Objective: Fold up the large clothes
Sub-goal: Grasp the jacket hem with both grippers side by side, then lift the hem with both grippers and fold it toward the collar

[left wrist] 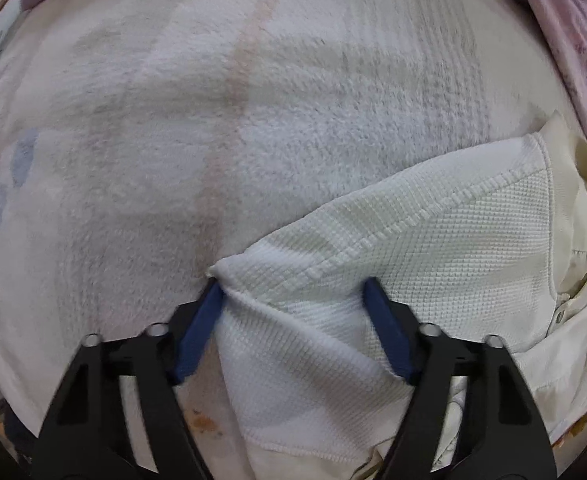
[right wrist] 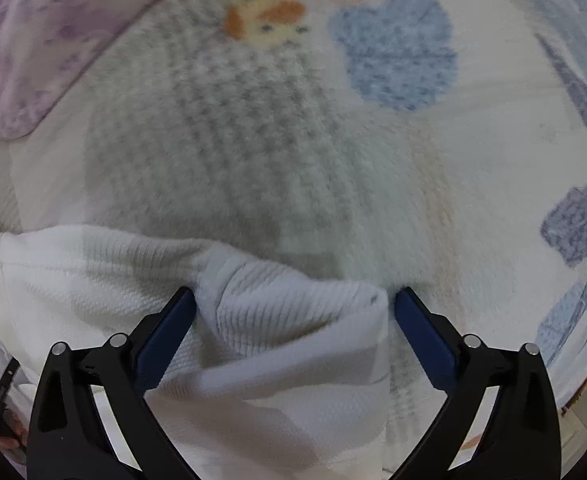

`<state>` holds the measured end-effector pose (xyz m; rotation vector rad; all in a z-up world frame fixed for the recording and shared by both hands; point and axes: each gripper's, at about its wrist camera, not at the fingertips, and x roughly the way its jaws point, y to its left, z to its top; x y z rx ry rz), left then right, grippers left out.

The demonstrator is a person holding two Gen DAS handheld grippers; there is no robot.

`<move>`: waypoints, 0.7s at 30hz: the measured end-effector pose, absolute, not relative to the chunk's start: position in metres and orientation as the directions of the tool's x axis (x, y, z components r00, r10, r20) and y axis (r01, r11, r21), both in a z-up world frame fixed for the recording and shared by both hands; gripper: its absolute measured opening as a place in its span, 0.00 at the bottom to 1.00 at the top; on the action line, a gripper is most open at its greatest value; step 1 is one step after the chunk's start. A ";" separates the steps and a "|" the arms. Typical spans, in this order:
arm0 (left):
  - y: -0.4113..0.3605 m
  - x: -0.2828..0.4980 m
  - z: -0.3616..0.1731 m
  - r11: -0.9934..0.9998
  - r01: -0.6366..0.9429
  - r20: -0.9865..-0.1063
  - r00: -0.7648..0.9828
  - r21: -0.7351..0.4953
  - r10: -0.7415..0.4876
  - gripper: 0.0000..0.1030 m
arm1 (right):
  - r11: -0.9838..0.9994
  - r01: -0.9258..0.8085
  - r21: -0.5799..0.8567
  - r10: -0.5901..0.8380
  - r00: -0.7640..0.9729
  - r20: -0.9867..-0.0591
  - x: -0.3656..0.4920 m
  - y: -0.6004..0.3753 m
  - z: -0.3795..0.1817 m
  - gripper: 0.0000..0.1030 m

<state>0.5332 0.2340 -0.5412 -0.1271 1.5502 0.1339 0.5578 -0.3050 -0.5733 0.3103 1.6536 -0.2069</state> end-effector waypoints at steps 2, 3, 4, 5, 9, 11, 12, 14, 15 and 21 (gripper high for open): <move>0.236 0.530 -0.535 0.984 -0.179 -1.000 0.028 -0.012 -0.007 0.33 | 0.939 0.339 0.057 0.085 -0.068 -0.994 0.554 -0.306 -0.566 0.74; 0.238 0.528 -0.531 0.981 -0.188 -0.998 0.035 -0.053 -0.047 0.22 | 0.935 0.348 0.073 0.100 -0.060 -0.993 0.554 -0.306 -0.561 0.64; 0.239 0.527 -0.530 0.978 -0.195 -0.998 0.036 -0.066 -0.061 0.20 | 0.931 0.353 0.091 0.116 -0.052 -0.992 0.554 -0.304 -0.555 0.41; 0.239 0.526 -0.528 0.975 -0.209 -0.997 0.038 -0.070 -0.063 0.18 | 0.928 0.354 0.118 0.144 -0.047 -0.988 0.554 -0.301 -0.549 0.20; 0.238 0.521 -0.519 0.966 -0.251 -0.997 0.057 -0.060 -0.047 0.17 | 0.941 0.331 0.077 0.085 -0.010 -0.996 0.553 -0.287 -0.531 0.14; 0.239 0.516 -0.512 0.959 -0.277 -0.997 0.067 -0.058 -0.041 0.16 | 0.929 0.362 0.082 0.085 0.008 -0.996 0.549 -0.282 -0.523 0.12; 0.238 0.514 -0.506 0.957 -0.283 -0.997 0.069 -0.056 -0.038 0.16 | 0.924 0.374 0.084 0.083 0.018 -0.996 0.547 -0.281 -0.517 0.12; 0.239 0.513 -0.497 0.957 -0.287 -0.997 0.074 -0.053 -0.033 0.16 | 0.922 0.378 0.079 0.068 0.042 -0.997 0.543 -0.278 -0.504 0.11; 0.237 0.511 -0.492 0.959 -0.281 -0.996 0.078 -0.051 -0.030 0.16 | 0.924 0.374 0.076 0.062 0.050 -0.997 0.544 -0.273 -0.498 0.11; 0.231 0.485 -0.456 0.964 -0.263 -0.993 0.118 -0.039 -0.008 0.15 | 0.940 0.338 0.051 0.016 0.106 -0.994 0.535 -0.266 -0.453 0.10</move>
